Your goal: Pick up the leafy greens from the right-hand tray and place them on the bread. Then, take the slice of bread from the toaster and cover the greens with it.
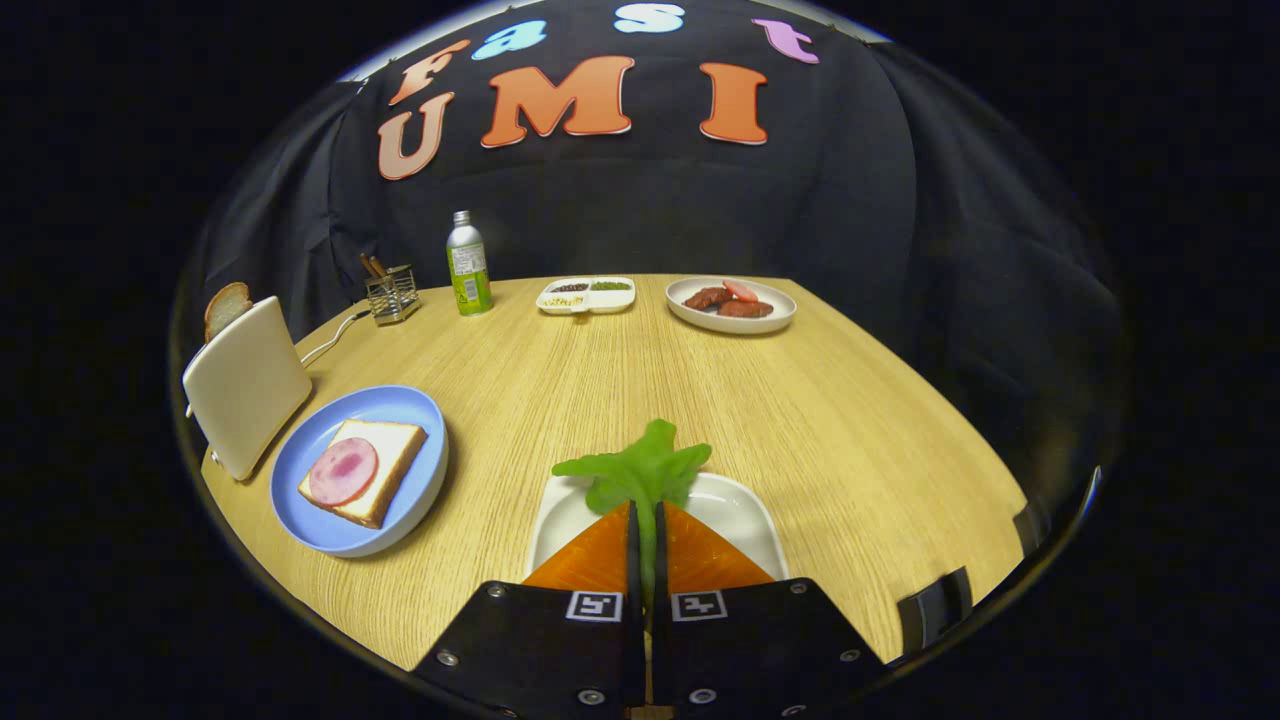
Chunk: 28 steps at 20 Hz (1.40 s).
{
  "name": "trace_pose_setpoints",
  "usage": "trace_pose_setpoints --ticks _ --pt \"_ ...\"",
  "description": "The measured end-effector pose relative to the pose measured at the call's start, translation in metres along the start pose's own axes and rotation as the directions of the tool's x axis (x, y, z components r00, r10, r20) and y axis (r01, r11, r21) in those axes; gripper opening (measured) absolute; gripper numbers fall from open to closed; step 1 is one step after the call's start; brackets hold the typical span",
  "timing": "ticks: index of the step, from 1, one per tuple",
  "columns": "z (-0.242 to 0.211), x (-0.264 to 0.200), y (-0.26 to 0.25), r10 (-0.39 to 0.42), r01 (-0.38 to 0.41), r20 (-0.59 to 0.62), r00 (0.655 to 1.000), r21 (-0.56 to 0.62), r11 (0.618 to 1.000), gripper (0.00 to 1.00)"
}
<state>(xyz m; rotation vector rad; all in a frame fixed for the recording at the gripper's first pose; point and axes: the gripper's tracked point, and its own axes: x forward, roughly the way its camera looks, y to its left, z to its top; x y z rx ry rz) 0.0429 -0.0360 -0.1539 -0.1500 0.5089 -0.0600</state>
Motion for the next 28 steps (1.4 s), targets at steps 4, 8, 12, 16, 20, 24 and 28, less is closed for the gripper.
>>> trace_pose_setpoints --ticks 4,8,12,16,20,24,28 --pt "0.031 -0.016 0.029 0.048 -0.047 0.054 0.997 -0.018 0.999 0.04" --pt "0.048 -0.024 0.072 0.120 -0.117 0.076 0.990 -0.044 0.992 0.04" --pt "0.052 -0.026 0.119 0.197 -0.192 0.073 0.978 -0.065 0.979 0.04" --pt "0.050 -0.026 0.162 0.265 -0.261 0.058 0.963 -0.068 0.963 0.04" --pt "0.043 -0.023 0.197 0.313 -0.309 0.036 0.949 -0.081 0.948 0.04" --pt "0.034 -0.020 0.220 0.340 -0.337 0.014 0.940 -0.096 0.937 0.03" --pt "0.024 -0.012 0.231 0.345 -0.344 -0.003 0.939 -0.095 0.934 0.04"
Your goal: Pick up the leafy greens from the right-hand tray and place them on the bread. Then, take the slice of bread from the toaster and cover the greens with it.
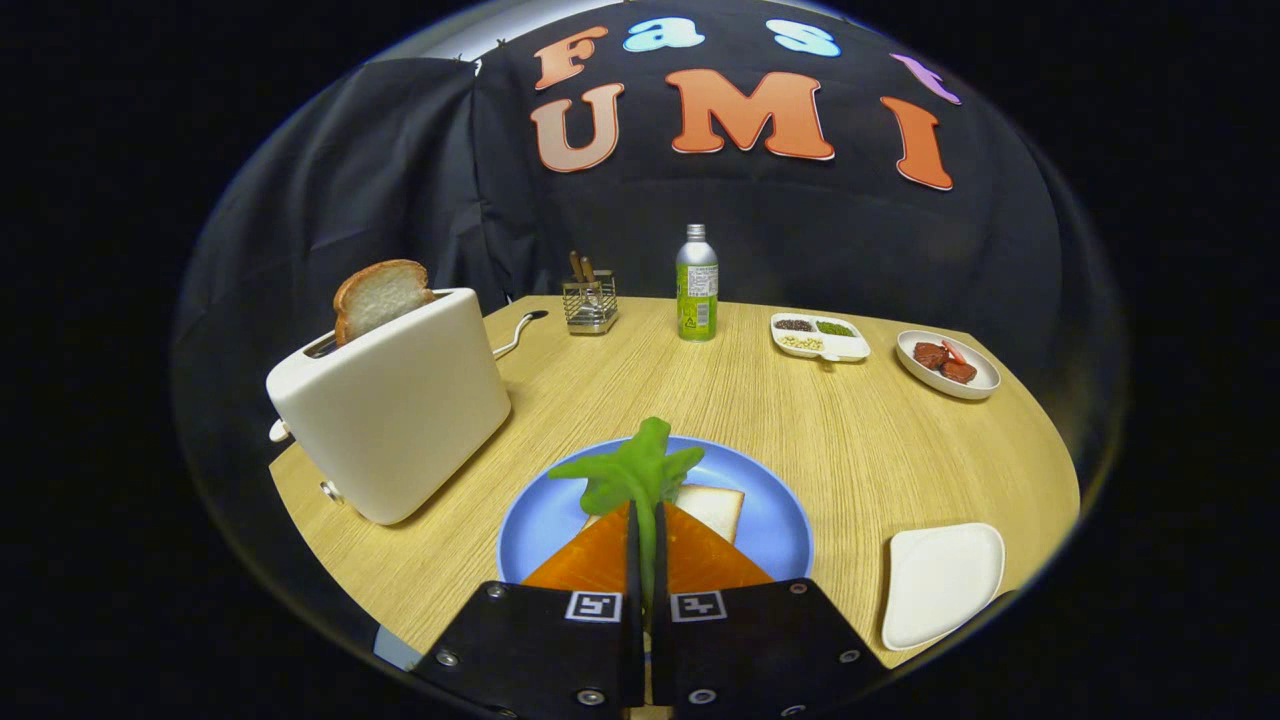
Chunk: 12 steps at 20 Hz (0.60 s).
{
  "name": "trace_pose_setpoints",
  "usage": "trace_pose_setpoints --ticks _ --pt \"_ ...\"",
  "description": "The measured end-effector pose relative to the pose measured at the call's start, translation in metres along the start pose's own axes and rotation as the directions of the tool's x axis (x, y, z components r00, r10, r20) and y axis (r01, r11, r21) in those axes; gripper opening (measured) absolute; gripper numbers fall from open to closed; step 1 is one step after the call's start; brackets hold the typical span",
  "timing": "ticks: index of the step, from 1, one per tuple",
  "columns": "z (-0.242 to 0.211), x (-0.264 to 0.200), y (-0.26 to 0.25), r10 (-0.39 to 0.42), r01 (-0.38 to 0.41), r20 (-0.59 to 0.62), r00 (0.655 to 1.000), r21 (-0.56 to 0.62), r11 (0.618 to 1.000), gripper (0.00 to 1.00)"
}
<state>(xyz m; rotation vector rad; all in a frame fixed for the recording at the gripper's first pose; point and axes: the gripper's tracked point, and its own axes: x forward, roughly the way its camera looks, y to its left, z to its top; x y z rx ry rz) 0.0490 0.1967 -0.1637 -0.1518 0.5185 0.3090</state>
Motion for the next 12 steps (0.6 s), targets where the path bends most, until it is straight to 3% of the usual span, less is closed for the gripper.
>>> trace_pose_setpoints --ticks 5,6,9,12 --pt "-0.017 0.012 0.001 -0.010 0.011 -0.035 0.999 0.021 1.000 0.05" --pt "-0.018 0.012 0.003 -0.007 0.008 -0.039 0.999 0.021 1.000 0.13" --pt "-0.015 0.008 0.001 -0.033 0.033 -0.029 0.999 -0.013 0.999 0.17" --pt "-0.011 0.006 0.000 -0.048 0.048 -0.016 0.999 -0.036 0.998 0.32"
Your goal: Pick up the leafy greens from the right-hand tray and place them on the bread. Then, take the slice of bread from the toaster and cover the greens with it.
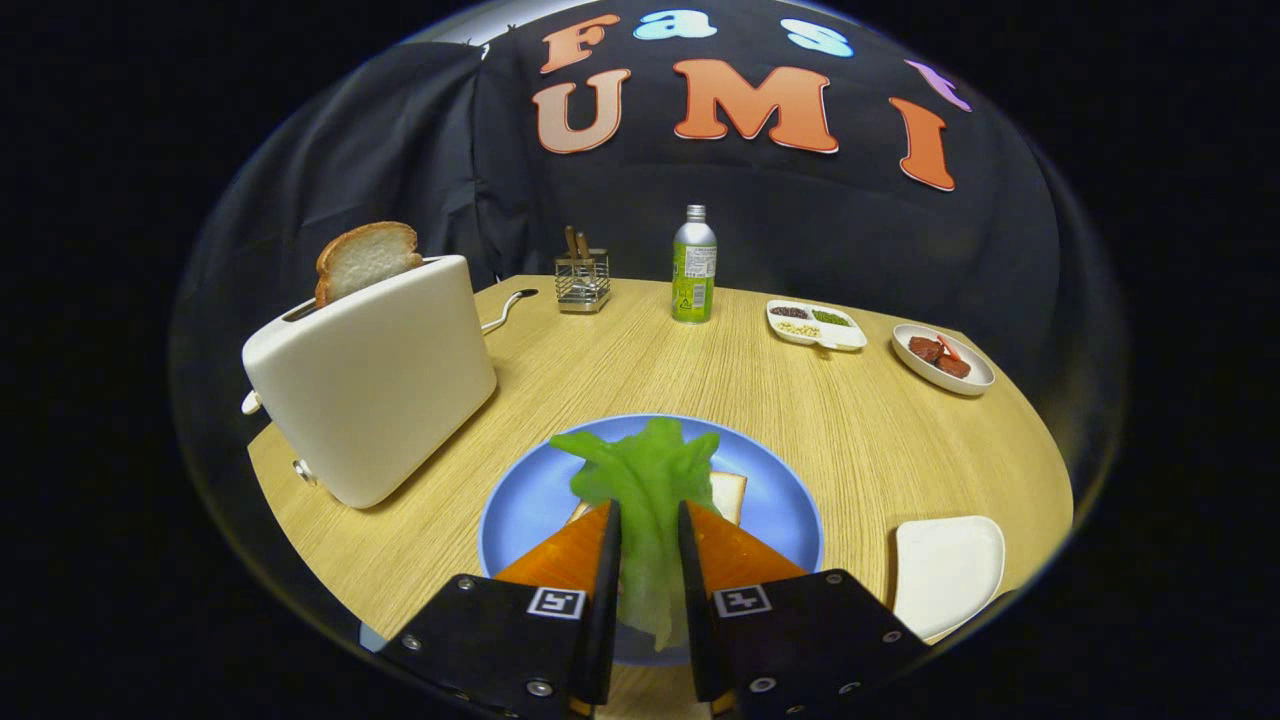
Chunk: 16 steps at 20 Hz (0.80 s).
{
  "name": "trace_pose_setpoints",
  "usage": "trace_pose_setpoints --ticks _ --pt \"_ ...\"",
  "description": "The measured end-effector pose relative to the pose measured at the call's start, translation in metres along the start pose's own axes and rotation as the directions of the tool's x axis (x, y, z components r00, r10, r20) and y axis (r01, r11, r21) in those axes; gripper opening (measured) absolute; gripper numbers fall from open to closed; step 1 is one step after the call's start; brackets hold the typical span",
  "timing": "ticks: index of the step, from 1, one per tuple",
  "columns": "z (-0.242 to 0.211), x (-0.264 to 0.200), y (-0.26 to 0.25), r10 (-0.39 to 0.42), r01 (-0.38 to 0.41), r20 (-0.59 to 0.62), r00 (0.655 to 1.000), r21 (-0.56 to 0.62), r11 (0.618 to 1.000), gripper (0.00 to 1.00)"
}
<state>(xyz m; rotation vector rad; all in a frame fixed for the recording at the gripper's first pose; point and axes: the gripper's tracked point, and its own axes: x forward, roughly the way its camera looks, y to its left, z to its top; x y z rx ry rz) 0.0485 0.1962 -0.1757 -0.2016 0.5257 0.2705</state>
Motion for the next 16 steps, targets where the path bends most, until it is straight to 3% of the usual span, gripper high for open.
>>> trace_pose_setpoints --ticks 10,12,16 --pt "0.042 -0.012 -0.004 -0.064 0.060 0.050 0.997 0.081 0.995 0.93" --pt "0.061 -0.014 0.004 -0.070 0.062 0.068 0.995 0.103 0.993 0.98" --pt "0.104 -0.018 0.025 -0.074 0.064 0.113 0.991 0.089 0.994 0.98"
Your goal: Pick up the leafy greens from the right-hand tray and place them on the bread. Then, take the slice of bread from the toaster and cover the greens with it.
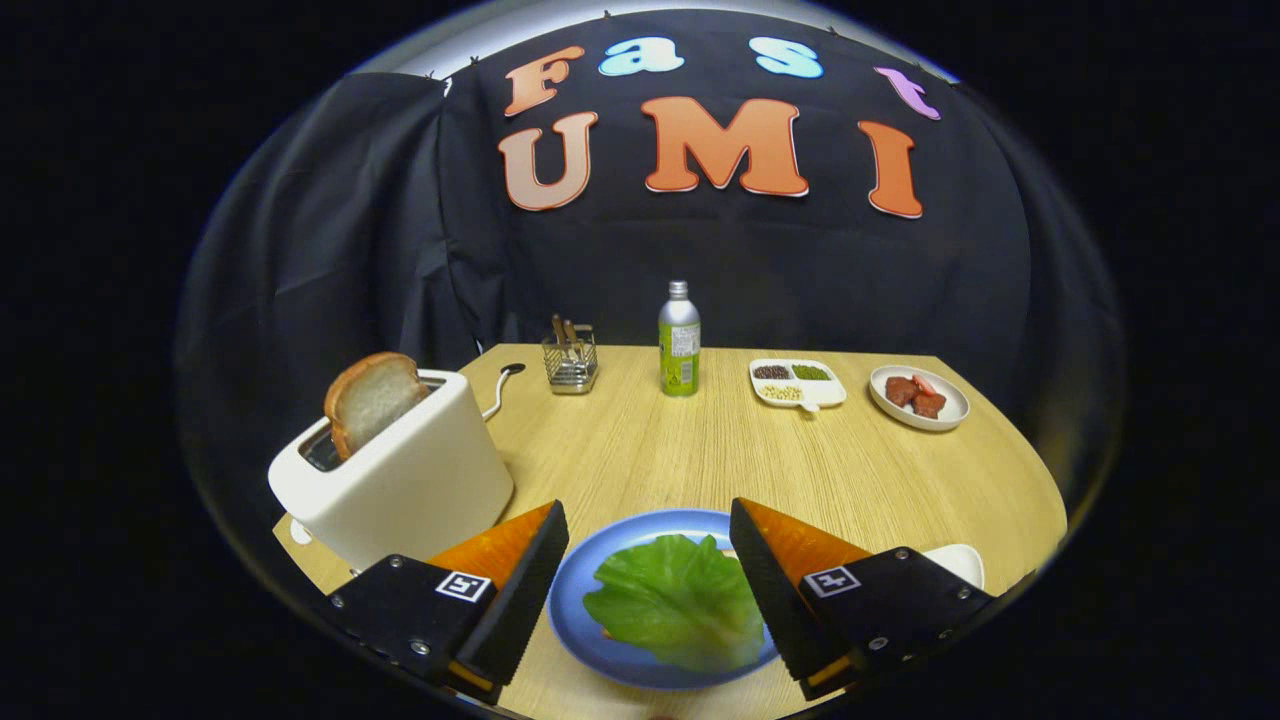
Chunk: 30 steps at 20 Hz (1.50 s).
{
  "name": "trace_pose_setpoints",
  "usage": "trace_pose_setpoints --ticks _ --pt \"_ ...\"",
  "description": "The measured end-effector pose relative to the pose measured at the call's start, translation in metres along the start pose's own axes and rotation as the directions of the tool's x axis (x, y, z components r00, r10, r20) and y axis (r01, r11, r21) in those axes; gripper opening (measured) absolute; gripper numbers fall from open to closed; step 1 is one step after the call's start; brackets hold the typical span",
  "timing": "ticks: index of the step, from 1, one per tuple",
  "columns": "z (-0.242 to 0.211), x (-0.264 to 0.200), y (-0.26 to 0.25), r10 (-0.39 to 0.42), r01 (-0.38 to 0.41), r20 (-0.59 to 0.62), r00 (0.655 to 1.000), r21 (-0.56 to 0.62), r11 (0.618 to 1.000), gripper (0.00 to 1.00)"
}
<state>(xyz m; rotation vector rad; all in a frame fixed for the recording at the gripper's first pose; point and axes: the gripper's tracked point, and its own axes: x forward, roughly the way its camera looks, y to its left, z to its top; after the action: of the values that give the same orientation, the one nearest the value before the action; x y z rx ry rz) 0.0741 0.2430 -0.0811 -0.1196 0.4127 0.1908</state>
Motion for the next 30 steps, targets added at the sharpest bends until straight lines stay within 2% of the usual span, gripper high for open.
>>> trace_pose_setpoints --ticks 7,13,18,24,25,29,30 --pt "0.071 -0.012 0.063 0.023 -0.016 0.087 0.996 -0.085 0.996 0.98" --pt "0.108 -0.015 0.128 0.068 -0.053 0.124 0.990 -0.118 0.992 0.97" --pt "0.102 -0.006 0.169 0.098 -0.085 0.095 0.991 -0.130 0.988 0.98" --pt "0.066 0.018 0.184 0.089 -0.087 0.008 0.996 -0.097 0.991 0.97" --pt "0.060 0.022 0.184 0.088 -0.088 -0.004 0.996 -0.089 0.992 0.95" --pt "0.049 0.029 0.189 0.096 -0.098 -0.033 0.995 -0.060 0.993 0.76" --pt "0.050 0.030 0.189 0.092 -0.094 -0.030 0.995 -0.058 0.994 0.66"
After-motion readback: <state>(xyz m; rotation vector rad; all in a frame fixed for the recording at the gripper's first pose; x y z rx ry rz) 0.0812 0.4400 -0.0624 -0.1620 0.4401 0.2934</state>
